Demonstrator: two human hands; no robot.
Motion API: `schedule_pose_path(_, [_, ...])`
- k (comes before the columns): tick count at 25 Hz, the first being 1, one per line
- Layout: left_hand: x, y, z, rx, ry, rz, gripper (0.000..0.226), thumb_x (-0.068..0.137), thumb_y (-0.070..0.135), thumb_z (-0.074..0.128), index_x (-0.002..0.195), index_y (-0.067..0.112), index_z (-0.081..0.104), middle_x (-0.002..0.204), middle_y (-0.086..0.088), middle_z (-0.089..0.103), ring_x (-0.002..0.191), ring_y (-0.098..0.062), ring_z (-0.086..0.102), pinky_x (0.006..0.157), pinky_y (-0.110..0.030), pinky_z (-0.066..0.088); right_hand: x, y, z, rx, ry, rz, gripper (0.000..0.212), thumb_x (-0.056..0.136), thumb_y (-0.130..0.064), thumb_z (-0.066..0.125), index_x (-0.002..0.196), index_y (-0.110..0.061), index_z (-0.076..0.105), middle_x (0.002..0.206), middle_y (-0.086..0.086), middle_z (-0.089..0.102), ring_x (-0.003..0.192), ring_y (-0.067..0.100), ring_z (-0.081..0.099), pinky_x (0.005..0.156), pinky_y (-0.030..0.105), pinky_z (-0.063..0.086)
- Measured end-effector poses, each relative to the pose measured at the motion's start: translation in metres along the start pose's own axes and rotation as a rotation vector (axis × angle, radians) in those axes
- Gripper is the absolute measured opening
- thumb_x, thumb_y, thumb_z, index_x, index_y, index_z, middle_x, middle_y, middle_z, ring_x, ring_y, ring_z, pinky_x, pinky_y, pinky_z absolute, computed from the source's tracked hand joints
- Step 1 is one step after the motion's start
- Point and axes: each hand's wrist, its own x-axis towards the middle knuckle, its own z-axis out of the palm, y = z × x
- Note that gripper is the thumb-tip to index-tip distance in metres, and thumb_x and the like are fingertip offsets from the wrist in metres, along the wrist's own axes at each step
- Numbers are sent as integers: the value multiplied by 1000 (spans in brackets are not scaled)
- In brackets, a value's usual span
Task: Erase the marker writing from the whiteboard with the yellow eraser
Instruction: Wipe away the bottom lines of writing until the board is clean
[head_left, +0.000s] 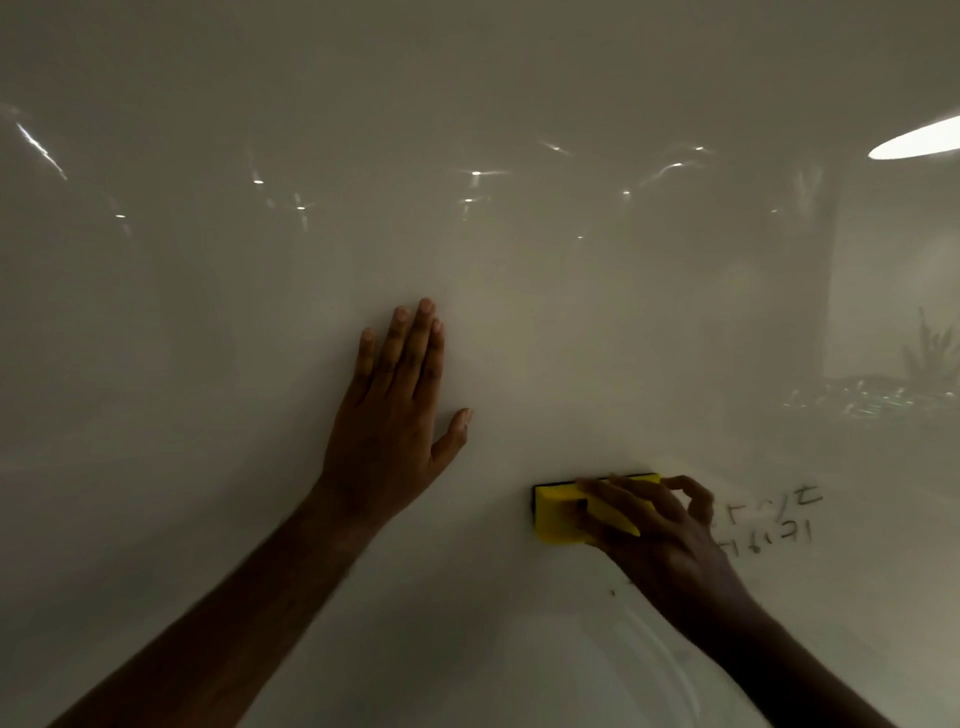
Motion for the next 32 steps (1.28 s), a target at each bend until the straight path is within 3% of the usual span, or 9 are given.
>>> schedule_pose_path(3, [2,2,0,-11,0,2,86,107,49,47,169,-6,22,179,-24,18,167,-40,15,136,-56,10,-35,-28,27,-6,-63,-176,43,103,-25,65,144,-38,61,157,-7,56,135,22,56,102,57,40])
schedule_pose_path(6, [2,1,-1,-7,5,13,86,107,48,47,169,-5,22,179,-24,18,167,-40,17,136,-55,9,-82,-26,33,-69,-127,-272,34,111,-25,49,137,-38,67,149,-8,63,131,18,56,101,53,40])
schedule_pose_path(10, [2,5,0,6,-9,-5,87,106,50,46,168,-7,23,178,-26,17,166,-41,16,137,-54,6,-69,11,6,-76,-111,-147,41,100,-29,59,139,-38,64,152,-4,60,131,24,57,102,54,33])
schedule_pose_path(14, [6,23,1,-7,-43,-28,92,104,52,48,168,-9,21,178,-28,14,167,-42,12,137,-54,4,14,25,-19,-38,36,79,27,102,-38,60,125,-40,74,153,-7,58,131,26,57,99,52,32])
schedule_pose_path(17, [9,30,2,-5,-48,-9,92,104,51,49,168,-9,21,178,-29,13,167,-42,12,137,-54,3,14,14,-6,5,65,62,33,101,-32,67,133,-37,71,155,-5,57,132,29,57,101,57,37])
schedule_pose_path(20, [10,31,3,3,-49,3,91,104,51,48,168,-9,21,178,-29,13,167,-43,11,137,-52,0,-55,-1,16,-3,-71,-124,45,102,-28,62,147,-37,58,160,-5,51,136,27,54,106,56,37])
schedule_pose_path(23, [9,32,4,11,-57,8,91,105,51,46,168,-9,20,178,-29,13,167,-43,11,137,-54,2,-109,14,18,-64,-184,-194,43,101,-32,57,144,-39,58,160,-8,50,137,22,52,107,54,35])
schedule_pose_path(26, [9,36,5,7,-51,16,91,105,51,46,167,-10,22,178,-29,13,167,-43,12,137,-54,4,-104,42,3,-88,-173,-88,42,102,-33,55,143,-40,60,155,-7,56,134,25,54,104,56,35])
schedule_pose_path(32, [13,45,4,-26,-44,4,91,103,50,49,167,-10,23,178,-30,14,167,-44,12,137,-55,5,-13,55,-16,-12,67,198,28,104,-40,58,126,-36,75,155,-8,56,135,26,56,103,52,34])
